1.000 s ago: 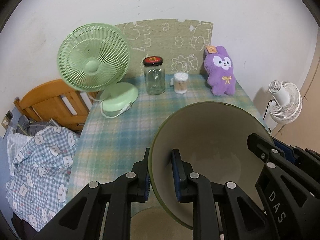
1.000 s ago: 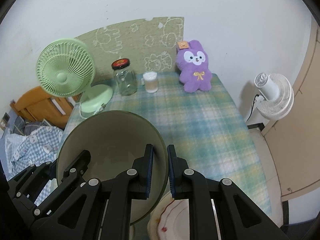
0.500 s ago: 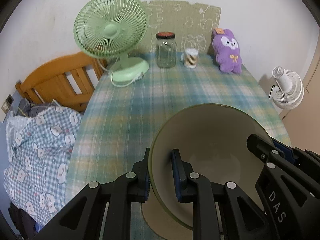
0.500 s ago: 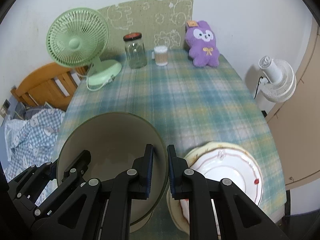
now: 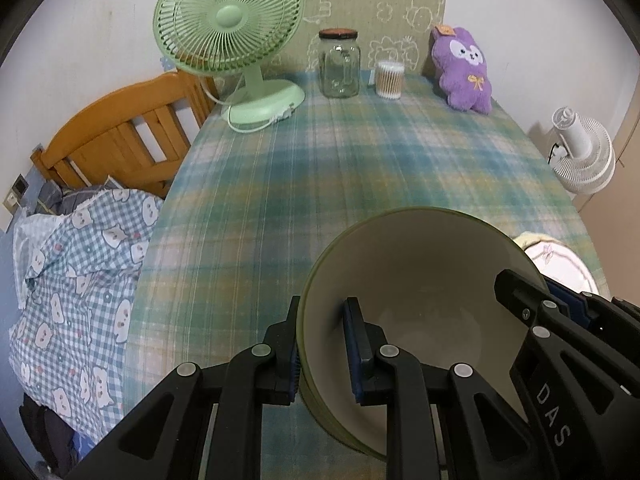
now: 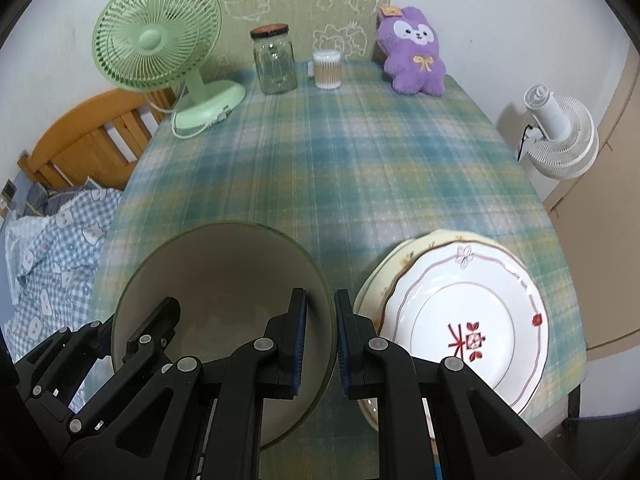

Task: Organize plates and bowls
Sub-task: 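Lift the cream bowl with both grippers and carry it toward the plate stack, then lower the cream bowl with both grippers onto the stacked bowls on the plates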

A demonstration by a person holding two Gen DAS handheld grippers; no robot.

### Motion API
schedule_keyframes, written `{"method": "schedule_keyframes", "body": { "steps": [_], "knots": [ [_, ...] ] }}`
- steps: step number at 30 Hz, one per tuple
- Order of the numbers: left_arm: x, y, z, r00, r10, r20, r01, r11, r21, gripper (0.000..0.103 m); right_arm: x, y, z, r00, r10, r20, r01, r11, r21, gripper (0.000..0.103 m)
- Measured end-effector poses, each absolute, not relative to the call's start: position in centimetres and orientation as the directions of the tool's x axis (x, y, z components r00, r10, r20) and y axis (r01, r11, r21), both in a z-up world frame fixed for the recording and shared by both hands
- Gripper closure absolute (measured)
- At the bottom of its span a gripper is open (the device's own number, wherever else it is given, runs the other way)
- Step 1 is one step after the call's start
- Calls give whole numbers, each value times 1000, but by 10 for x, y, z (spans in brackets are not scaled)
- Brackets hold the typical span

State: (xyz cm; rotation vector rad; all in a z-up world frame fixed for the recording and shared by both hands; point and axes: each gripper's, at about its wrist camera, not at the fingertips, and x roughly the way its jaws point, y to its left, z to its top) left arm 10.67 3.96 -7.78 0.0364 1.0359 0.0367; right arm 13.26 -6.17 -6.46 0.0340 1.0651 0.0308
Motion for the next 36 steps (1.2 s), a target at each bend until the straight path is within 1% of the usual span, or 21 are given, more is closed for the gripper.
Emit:
{"method": "schedule_keyframes", "body": {
  "steps": [8,11,21,23,25,26,27,28,29,30,31,32,33,36],
  "knots": [
    [102,44,-86,492,73,-867,-22,997,72,86,130,-56,-77,455,51,-889,-19,999,48,86],
    [102,44,-90,480,72,-874,-16,997,73,85,129,-52,-79,462,31,-886,-29,999,20,86],
    [104,44,-91,483,75,-872,-10,997,81,86,131,-53,-84,443,24,-896,-19,1000,17,86],
    [104,45,-91,480,61,-875,-6,998,66,79,131,-53,-84,440,25,-898,-18,1000,19,86],
    [103,44,-91,474,37,-880,8,999,46,68,132,-54,-83,431,29,-902,-24,1000,20,86],
    [102,43,-90,476,29,-879,13,999,40,65,133,-54,-83,427,33,-904,-28,999,23,86],
    [102,43,-89,480,22,-877,19,999,36,60,134,-55,-83,421,38,-906,-31,999,27,84],
    [101,43,-88,483,9,-876,27,999,25,51,135,-56,-83,416,40,-908,-29,999,31,82],
    [101,43,-87,485,-1,-874,30,999,16,46,136,-57,-83,415,40,-909,-26,999,32,72],
    [102,44,-86,490,-6,-872,30,1000,10,38,136,-58,-83,415,41,-909,-21,999,36,60],
    [102,45,-85,496,8,-868,19,1000,21,34,136,-61,-83,416,46,-908,-9,999,47,56],
    [102,46,-85,500,9,-866,16,1000,19,32,137,-63,-82,417,52,-907,-1,998,56,47],
    [104,48,-86,500,8,-866,11,1000,15,28,137,-65,-81,420,58,-905,6,998,67,42],
    [107,53,-88,493,11,-870,0,1000,13,22,139,-68,-81,422,60,-905,13,997,72,41]
  ]
}}
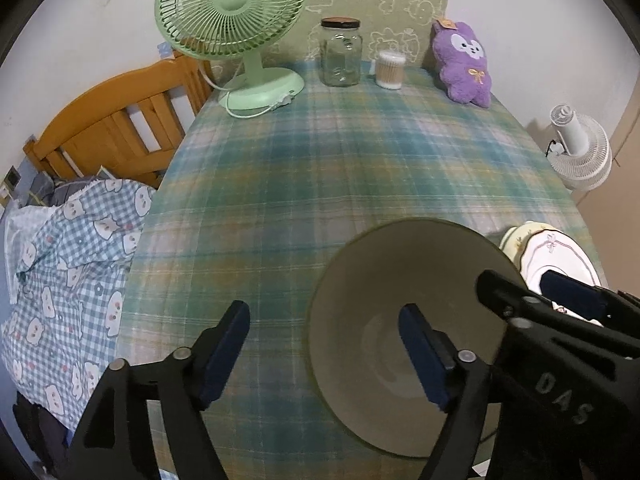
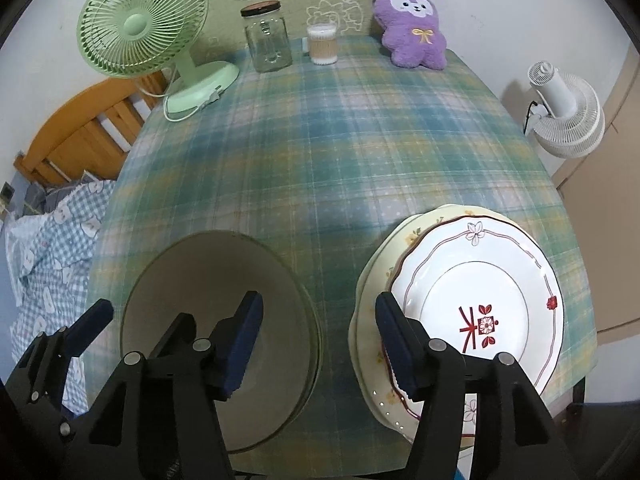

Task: Organize plates and bowls
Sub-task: 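Lower the cream bowl with both grippers onto the stacked bowls on the plates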

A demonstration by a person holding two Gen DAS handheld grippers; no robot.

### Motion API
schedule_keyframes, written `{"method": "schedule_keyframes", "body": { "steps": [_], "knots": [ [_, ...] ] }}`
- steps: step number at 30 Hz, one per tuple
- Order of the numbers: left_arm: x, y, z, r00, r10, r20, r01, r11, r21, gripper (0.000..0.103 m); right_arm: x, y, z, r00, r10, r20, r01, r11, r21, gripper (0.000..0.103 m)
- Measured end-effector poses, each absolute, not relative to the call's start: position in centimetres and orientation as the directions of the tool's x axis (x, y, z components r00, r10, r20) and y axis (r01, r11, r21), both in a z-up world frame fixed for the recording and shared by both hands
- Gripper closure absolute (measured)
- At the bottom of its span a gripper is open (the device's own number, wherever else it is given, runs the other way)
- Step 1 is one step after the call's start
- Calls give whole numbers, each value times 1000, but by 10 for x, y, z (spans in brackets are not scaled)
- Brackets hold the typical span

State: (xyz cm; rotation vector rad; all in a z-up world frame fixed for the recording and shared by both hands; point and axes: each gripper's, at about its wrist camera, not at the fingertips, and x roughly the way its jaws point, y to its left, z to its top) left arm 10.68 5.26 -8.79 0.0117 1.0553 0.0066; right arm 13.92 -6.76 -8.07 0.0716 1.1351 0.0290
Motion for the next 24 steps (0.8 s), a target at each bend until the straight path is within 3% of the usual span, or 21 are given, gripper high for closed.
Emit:
{"method": "schedule_keyframes", "body": {
  "steps": [4,11,24],
  "knots": [
    [107,58,-92,491,17,-871,-2,1000,19,14,143,-70,-83,411,96,-907,12,994,111,41],
    [112,62,-102,455,-14,-890,34,999,2,14,148,-69,-92,401,118,-908,-6,992,127,41],
    [122,61,-119,388,-92,-917,56,996,-76,33,154,-61,-118,326,145,-934,-9,989,150,41]
  ]
}}
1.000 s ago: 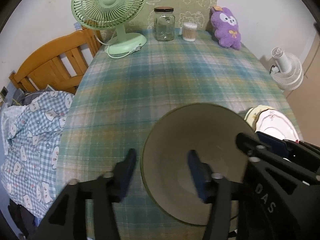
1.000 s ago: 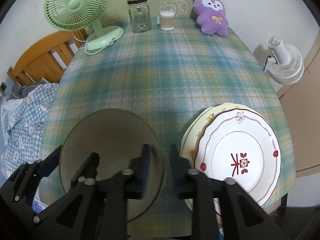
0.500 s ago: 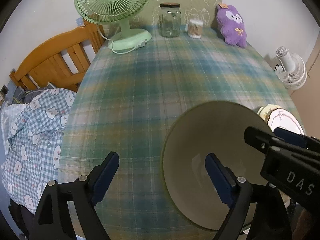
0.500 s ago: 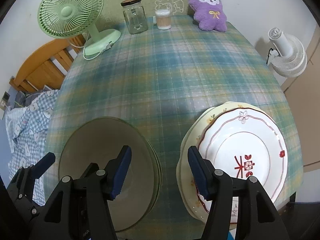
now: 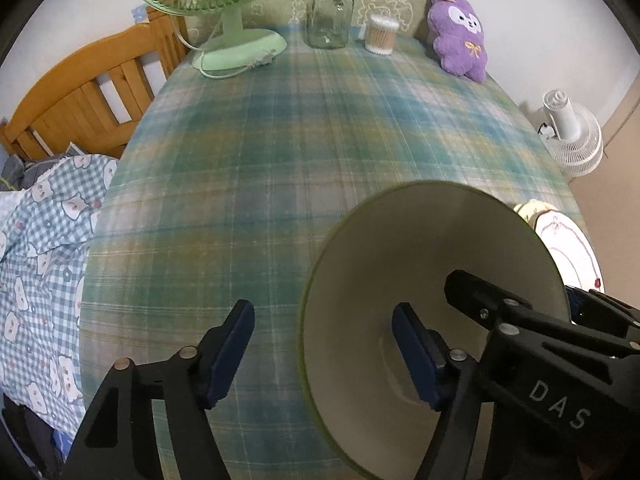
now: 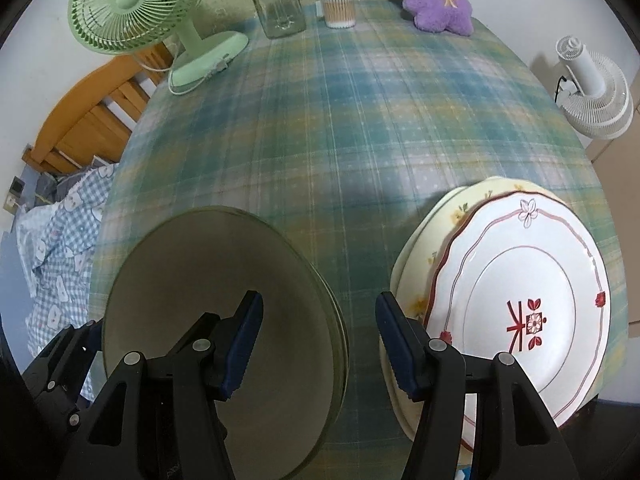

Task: Organize plates and bowls
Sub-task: 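Lower the cream bowl with both grippers onto the stacked bowls on the plates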

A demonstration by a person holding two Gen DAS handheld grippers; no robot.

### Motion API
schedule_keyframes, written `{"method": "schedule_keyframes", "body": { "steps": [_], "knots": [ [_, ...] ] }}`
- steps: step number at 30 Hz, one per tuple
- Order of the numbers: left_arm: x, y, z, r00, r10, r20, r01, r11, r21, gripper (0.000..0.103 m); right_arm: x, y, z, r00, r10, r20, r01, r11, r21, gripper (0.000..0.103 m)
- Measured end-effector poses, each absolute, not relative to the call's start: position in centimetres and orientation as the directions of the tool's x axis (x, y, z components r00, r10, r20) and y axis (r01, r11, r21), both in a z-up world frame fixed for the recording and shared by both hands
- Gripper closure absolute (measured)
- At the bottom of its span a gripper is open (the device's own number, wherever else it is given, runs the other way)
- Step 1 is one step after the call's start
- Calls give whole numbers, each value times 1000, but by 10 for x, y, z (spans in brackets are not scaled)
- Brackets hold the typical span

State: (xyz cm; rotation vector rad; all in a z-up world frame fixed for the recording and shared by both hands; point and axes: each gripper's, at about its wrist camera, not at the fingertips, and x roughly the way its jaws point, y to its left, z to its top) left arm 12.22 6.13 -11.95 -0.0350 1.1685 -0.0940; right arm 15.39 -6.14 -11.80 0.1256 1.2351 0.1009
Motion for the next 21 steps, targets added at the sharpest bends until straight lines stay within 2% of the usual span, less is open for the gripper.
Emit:
{"method": "schedule_keyframes", "body": {
  "steps": [4,6,11,21],
  "knots": [
    [119,58,-121,373,-101,-922,85,994,-75,39,152,-64,-124,311,149,-939,14,987,162,42],
    [120,57,-123,371,-113,-922,96,992,-83,40,153,-64,-126,309,155,-938,22,985,170,49],
    [120,52,-121,373,-140,-917,145,985,-91,53,152,-59,-124,323,175,-930,-2,983,185,64],
    [122,54,-120,363,-157,-918,159,982,-105,54,151,-52,-122,330,139,-934,1,989,148,64]
  ]
}}
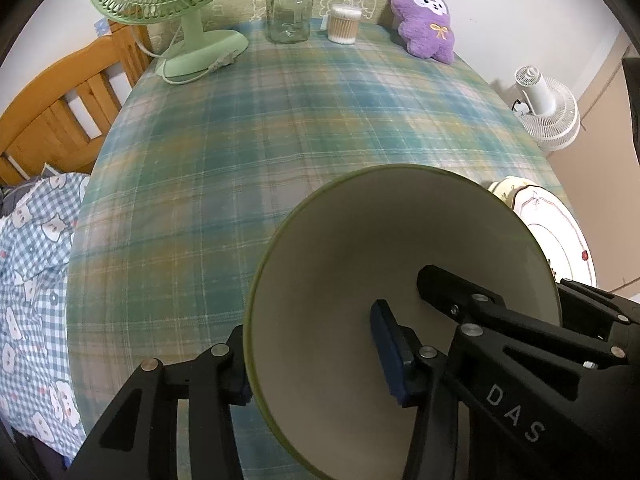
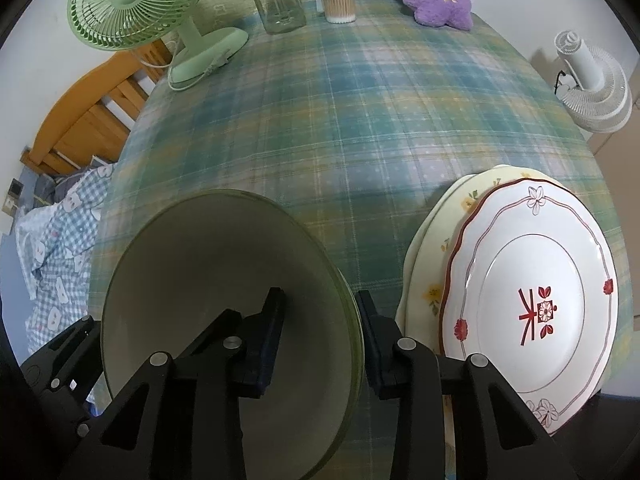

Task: Organize plates and bowls
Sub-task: 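Lower the cream bowl with both grippers onto the stacked bowls on the plates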

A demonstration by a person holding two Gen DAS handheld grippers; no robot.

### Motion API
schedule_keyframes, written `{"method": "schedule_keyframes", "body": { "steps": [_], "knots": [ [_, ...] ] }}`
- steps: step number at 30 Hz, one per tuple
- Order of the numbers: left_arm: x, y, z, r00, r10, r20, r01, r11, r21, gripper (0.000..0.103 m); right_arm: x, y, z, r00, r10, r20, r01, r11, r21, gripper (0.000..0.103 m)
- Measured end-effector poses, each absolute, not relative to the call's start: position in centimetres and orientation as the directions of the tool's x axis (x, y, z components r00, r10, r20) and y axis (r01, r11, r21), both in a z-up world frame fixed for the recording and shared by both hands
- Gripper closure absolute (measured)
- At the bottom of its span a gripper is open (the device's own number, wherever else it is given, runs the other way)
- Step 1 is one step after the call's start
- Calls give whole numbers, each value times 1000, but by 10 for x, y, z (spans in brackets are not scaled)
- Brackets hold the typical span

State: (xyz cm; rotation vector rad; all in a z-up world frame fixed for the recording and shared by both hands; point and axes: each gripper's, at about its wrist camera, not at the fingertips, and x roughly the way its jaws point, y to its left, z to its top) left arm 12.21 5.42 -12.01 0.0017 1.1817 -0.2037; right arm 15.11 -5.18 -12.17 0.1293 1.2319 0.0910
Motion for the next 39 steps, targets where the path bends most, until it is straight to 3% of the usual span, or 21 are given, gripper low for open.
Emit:
{"method": "schedule_keyframes", "body": {
  "steps": [20,39],
  "knots": [
    [116,41,-87,402,-159,-902,172,980,-96,54,137,-65,-88,396,141,-907,25,986,164,64],
    [112,-33,-44,483,-135,-865,141,987,-76,55,138,-137,-38,467,147,-872,-30,988,151,64]
  ]
}}
